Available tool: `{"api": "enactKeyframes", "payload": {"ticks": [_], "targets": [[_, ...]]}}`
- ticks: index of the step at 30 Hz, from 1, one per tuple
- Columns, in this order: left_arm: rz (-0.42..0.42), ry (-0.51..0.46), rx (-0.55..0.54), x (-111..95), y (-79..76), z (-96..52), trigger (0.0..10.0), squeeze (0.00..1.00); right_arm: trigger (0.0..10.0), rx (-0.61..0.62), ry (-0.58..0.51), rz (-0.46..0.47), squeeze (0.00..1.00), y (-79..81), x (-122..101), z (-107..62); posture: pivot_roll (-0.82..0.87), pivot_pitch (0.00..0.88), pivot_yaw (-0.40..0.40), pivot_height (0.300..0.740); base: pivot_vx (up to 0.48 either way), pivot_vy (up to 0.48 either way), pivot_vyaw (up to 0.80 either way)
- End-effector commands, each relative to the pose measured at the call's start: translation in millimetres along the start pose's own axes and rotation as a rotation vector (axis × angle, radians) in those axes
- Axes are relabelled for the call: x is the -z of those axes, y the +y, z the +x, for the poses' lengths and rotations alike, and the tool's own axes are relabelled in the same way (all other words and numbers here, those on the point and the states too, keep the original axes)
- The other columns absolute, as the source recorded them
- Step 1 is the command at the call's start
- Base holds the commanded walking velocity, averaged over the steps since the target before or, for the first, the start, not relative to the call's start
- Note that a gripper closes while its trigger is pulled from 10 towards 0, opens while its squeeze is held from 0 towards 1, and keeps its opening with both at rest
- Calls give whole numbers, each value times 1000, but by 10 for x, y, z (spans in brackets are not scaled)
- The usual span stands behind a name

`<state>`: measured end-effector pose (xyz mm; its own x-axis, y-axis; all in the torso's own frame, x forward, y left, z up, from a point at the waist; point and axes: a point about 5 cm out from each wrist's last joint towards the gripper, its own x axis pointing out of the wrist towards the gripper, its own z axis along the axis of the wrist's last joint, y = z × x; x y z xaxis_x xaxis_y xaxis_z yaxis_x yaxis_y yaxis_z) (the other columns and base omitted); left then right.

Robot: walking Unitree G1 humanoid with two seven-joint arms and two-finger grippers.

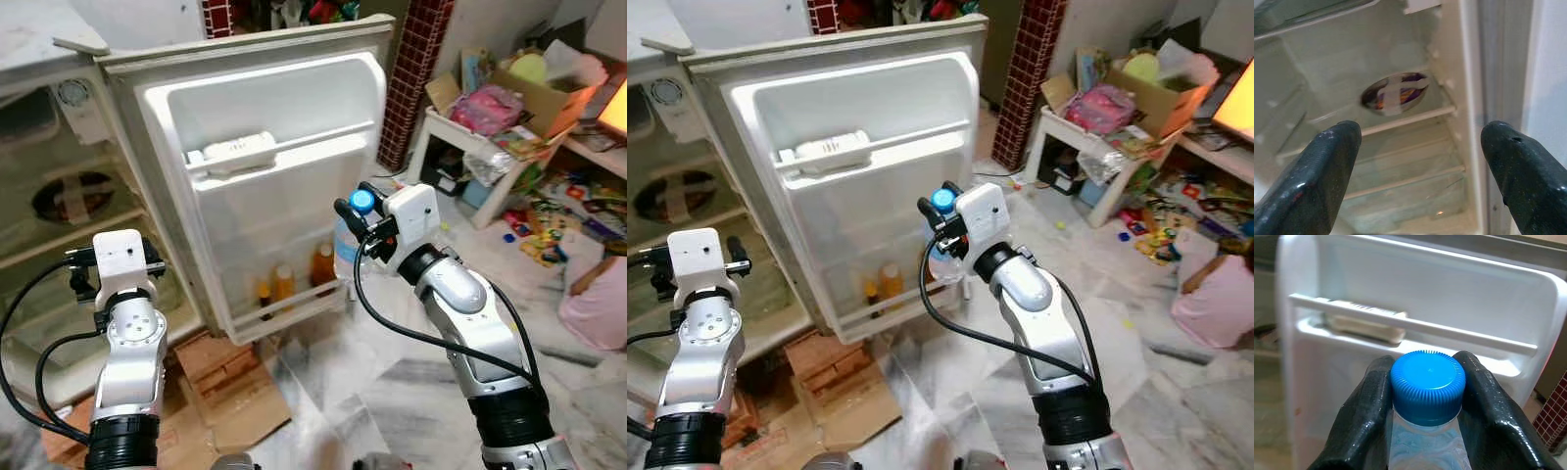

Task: Restocking fridge

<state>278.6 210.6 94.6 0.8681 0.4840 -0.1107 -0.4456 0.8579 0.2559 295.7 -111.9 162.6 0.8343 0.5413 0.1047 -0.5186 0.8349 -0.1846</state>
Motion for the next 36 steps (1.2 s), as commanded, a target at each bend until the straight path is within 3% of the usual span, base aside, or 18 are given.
{"api": "enactKeyframes", "payload": {"ticks": [1, 7, 13, 20, 28, 36], "targets": [[7, -6, 21, -36, -82, -17, 10000, 0, 10000, 29, -57, -36, 0, -104, -117, -29, -8, 0, -7, 740, 349, -326, 788], [2, -1, 28, -36, -111, -23, 10000, 0, 10000, 40, -58, -27, 0, -115, -109, -27, -11, 0, -9, 740, 97, -425, 777], [-5, 8, 32, -27, -123, -28, 10000, 0, 10000, 38, -54, -13, 0, -141, -87, -32, -9, 0, -10, 740, 0, -457, 0], [1, 0, 109, -8, -144, -97, 10000, 0, 10000, 70, -55, 22, 0, -140, -71, -33, -3, 0, -11, 740, 0, 0, 0], [-7, -7, 97, 5, -50, -169, 10000, 0, 10000, 61, -59, 40, 0, -93, -46, -66, -3, 0, -8, 740, 0, 0, 0], [-23, -3, 97, 3, 42, -192, 10000, 0, 10000, 39, -62, 54, 0, -62, -36, -73, -2, 0, -8, 690, 0, 0, 0]]}}
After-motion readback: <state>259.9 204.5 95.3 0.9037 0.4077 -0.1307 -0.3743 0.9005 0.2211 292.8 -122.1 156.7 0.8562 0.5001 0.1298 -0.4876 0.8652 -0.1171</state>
